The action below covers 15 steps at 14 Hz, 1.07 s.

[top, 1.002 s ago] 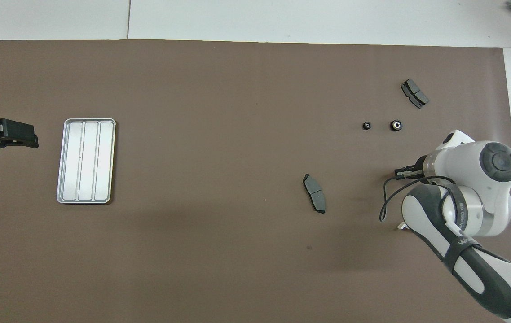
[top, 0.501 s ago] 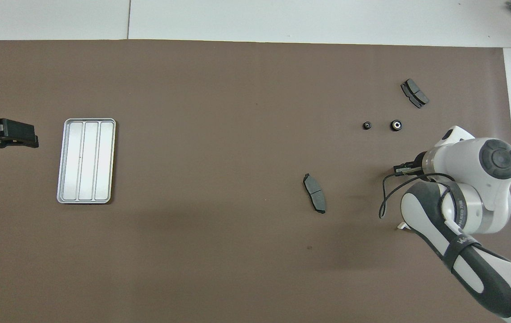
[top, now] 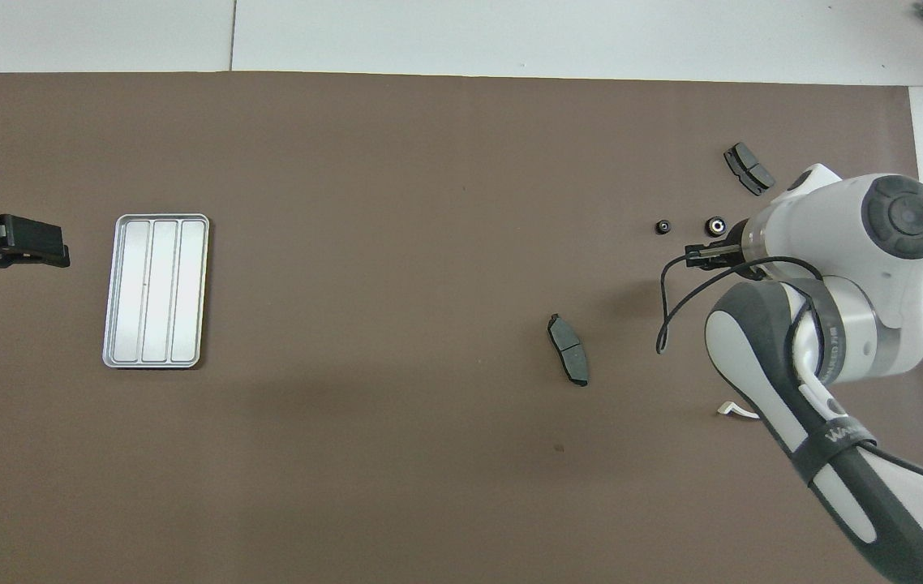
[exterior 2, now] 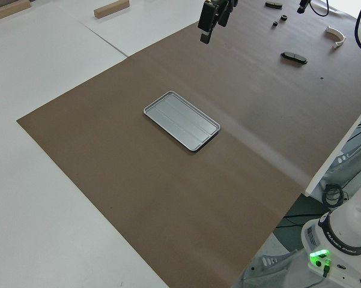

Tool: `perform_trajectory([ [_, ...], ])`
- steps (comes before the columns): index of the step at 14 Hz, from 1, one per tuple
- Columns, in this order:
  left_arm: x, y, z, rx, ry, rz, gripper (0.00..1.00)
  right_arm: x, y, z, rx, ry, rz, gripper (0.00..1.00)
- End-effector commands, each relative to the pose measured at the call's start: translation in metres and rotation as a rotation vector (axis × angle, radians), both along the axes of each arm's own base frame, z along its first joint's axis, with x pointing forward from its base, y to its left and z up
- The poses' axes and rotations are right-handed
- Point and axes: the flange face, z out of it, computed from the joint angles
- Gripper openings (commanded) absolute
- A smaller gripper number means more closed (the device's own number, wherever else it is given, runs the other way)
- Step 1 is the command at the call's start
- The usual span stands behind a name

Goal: Pick bearing gear from pile to tray
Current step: 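Carry the gear with the right gripper to mid-table and release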

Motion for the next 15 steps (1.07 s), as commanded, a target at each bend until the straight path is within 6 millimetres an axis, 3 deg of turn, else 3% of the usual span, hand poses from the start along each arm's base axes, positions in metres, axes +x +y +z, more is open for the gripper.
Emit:
perform_trajectory([
  [1, -0.006, -0.003, 0.004, 0.006, -0.011, -0.005, 1.00, 0.022, 0.049, 0.015, 0.114, -0.018, -0.097, 0.00],
  [4, -0.007, -0.017, 0.000, 0.008, -0.006, -0.040, 1.00, 0.041, 0.123, 0.016, 0.196, -0.042, -0.192, 0.00],
  [7, -0.005, -0.017, 0.001, 0.010, -0.018, -0.073, 1.00, 0.042, 0.177, 0.004, 0.243, -0.076, -0.253, 0.00],
  [11, -0.003, -0.017, -0.003, 0.007, -0.030, -0.086, 1.00, 0.035, 0.284, -0.051, 0.299, -0.078, -0.330, 0.00],
  [12, -0.003, -0.018, -0.003, 0.007, -0.030, -0.085, 1.00, 0.032, 0.304, -0.061, 0.303, -0.070, -0.355, 0.00],
  [15, -0.004, -0.021, -0.004, 0.001, -0.025, -0.078, 1.00, 0.018, 0.341, -0.082, 0.345, -0.104, -0.351, 0.00],
])
